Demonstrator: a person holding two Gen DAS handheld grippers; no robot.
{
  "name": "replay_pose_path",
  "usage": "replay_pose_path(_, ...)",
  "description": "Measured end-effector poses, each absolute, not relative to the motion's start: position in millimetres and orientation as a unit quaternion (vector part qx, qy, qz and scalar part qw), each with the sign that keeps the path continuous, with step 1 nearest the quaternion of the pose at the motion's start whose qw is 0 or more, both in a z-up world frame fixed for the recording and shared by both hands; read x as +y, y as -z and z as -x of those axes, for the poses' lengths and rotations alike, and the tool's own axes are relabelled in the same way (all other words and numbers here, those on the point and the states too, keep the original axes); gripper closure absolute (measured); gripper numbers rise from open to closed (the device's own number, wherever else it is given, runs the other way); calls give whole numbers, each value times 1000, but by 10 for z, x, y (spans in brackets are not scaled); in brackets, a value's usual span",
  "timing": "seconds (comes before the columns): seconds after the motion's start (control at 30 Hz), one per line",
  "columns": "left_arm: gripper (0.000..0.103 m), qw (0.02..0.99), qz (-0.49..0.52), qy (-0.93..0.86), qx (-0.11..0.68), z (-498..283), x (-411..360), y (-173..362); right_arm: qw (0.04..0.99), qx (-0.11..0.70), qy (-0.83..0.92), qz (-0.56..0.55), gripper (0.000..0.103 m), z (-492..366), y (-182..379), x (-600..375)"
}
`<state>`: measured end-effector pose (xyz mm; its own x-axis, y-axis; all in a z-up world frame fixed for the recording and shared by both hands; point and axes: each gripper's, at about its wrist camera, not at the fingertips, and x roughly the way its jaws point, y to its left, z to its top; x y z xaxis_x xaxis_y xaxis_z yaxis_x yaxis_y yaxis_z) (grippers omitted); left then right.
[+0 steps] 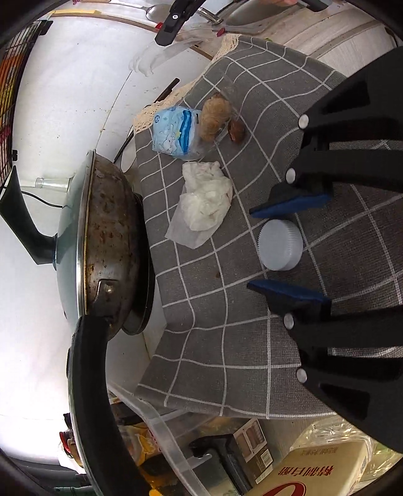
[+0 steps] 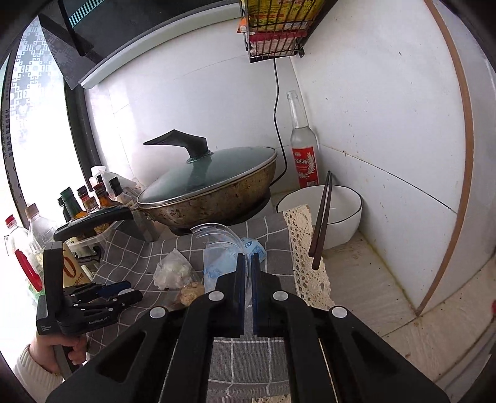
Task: Collect trash
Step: 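Grasp the white bottle cap with the left tool while the right tool grasps the clear cup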
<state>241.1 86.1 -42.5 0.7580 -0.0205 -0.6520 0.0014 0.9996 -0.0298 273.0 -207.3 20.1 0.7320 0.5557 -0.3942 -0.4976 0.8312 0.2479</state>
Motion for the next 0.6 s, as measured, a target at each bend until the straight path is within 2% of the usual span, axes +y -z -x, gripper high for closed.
replay_pose_path(0.6, 71, 959, 13, 31, 281, -1769, 594, -53, 927, 217, -303, -40, 100, -1968, -378, -1992)
